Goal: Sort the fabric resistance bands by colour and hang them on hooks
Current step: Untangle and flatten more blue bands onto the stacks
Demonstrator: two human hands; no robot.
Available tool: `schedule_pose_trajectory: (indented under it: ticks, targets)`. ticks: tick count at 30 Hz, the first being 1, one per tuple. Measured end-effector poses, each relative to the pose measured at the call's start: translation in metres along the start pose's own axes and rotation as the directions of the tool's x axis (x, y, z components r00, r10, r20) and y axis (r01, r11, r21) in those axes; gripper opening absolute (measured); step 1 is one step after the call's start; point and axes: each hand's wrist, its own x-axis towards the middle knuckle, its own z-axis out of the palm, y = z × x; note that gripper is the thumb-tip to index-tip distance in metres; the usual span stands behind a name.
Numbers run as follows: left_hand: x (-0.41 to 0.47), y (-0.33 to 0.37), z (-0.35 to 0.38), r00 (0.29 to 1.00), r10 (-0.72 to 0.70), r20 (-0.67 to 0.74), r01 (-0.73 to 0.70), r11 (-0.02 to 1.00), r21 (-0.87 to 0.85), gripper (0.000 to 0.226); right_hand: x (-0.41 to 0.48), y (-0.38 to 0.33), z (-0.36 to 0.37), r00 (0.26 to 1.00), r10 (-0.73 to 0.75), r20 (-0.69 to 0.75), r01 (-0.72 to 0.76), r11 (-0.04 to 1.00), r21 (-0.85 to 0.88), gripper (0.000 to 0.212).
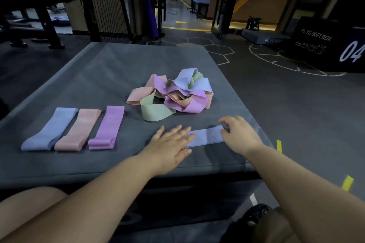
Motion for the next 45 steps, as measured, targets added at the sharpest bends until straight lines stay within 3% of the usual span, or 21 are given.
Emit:
schedule_pose_trajectory:
  ticks: [3, 9, 14, 35, 38, 42, 45]
  targets:
    - [0.0, 0.0, 0.0, 1.0, -0.005, 0.022, 0.005, 1.0, 0.008, 0.053, -0.005, -0.001, 0.002, 0.993, -0.121, -0.005, 0.12, 0.991, -0.058, 0.042]
    - [0.001, 0.0, 0.0, 0.999, -0.01, 0.045, 0.009, 1.0, 0.011, 0.056, -0.017, 0.002, 0.012, 0.961, -0.199, 0.192, 0.241, 0.942, -0.231, 0.057]
    - [0.002, 0.001, 0.001, 0.998, -0.014, 0.056, 0.013, 1.0, 0.023, 0.057, -0.02, 0.005, 0.014, 0.948, -0.162, 0.274, 0.242, 0.926, -0.29, 0.063]
    - [0.002, 0.0, 0.002, 0.998, -0.01, 0.054, 0.008, 0.999, 0.037, 0.059, -0.021, 0.006, 0.014, 0.943, -0.169, 0.288, 0.25, 0.929, -0.272, 0.065]
    - [0.002, 0.0, 0.002, 0.998, -0.009, 0.06, 0.007, 0.999, 0.032, 0.058, -0.021, 0.004, 0.002, 0.97, -0.178, 0.166, 0.196, 0.975, -0.101, 0.06]
    - [0.002, 0.0, 0.002, 0.997, -0.011, 0.072, 0.01, 1.0, 0.023, 0.058, -0.011, 0.003, -0.011, 0.998, -0.01, -0.066, 0.008, 0.999, -0.038, 0.04]
    - [0.002, 0.001, 0.001, 0.997, -0.015, 0.074, 0.014, 1.0, 0.021, 0.058, -0.008, -0.001, -0.015, 0.992, 0.122, -0.004, -0.122, 0.991, -0.059, 0.03]
